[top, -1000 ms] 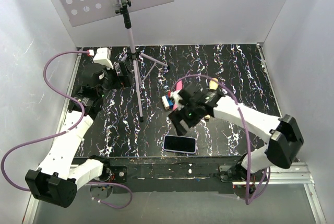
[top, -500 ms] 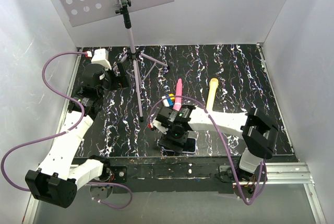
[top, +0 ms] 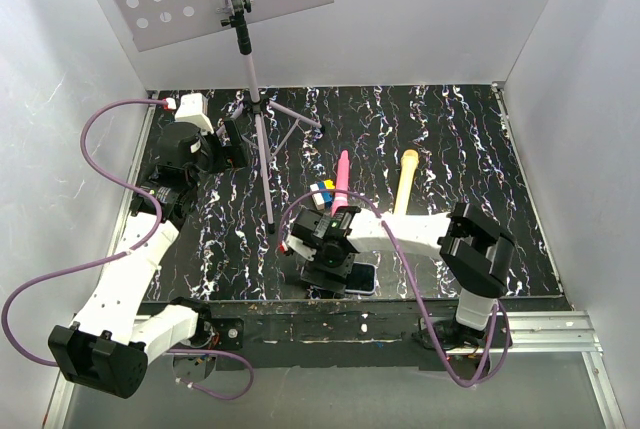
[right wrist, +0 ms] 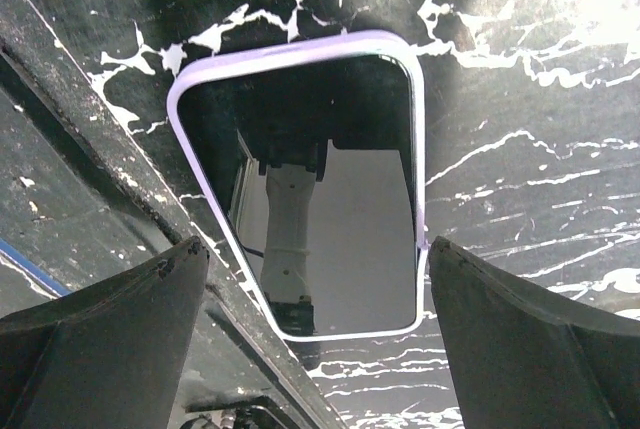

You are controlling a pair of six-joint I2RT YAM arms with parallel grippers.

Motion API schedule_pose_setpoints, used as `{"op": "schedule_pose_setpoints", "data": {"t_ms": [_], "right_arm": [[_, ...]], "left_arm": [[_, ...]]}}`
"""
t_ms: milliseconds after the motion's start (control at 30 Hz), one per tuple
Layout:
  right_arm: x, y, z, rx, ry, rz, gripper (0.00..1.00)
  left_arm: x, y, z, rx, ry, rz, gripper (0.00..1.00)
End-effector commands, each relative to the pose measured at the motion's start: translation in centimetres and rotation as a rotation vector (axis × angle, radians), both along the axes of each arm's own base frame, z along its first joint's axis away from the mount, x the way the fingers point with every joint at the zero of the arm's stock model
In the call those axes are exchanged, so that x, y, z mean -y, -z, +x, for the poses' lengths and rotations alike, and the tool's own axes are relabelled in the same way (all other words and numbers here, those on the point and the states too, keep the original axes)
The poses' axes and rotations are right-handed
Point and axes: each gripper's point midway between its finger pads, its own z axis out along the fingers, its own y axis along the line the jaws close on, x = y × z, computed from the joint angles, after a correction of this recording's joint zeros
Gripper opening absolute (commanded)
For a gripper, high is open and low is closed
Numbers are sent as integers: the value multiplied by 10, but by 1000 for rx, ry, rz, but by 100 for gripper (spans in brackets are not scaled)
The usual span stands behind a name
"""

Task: Take the phone out of the phone case
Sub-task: Pick up the phone at the center of the board.

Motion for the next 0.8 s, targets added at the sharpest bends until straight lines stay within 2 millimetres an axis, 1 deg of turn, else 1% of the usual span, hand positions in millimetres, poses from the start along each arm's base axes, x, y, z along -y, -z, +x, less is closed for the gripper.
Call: {"op": "schedule_pose_setpoints", "data": {"t_ms": [0,233,267,533,567,633,700,767], "right_arm": [[-13,5,-5,-30,-45,46,96],[-12,19,-4,-22,-41,24,95],[-8,22,1,7,-37,3,95],[0,38,1,8,-45,-52,84],[-1,40,3,17,-42,-54,81],[-1,41,6,36,-38,-62,69],[-3,39,9,55,-41,-57,45],[-7,34,11,73,-47,-31,27]], "left_arm": [[0,1,-2,1,7,6,99],[2,4,-1,-7,11,7,100],[1,5,0,-10,10,9,100],[1,9,1,-14,7,11,100],[1,10,1,-19,6,9,100],[0,13,3,-26,1,10,99],[0,16,3,-34,-6,6,100],[0,21,3,-47,-15,-2,100]]}}
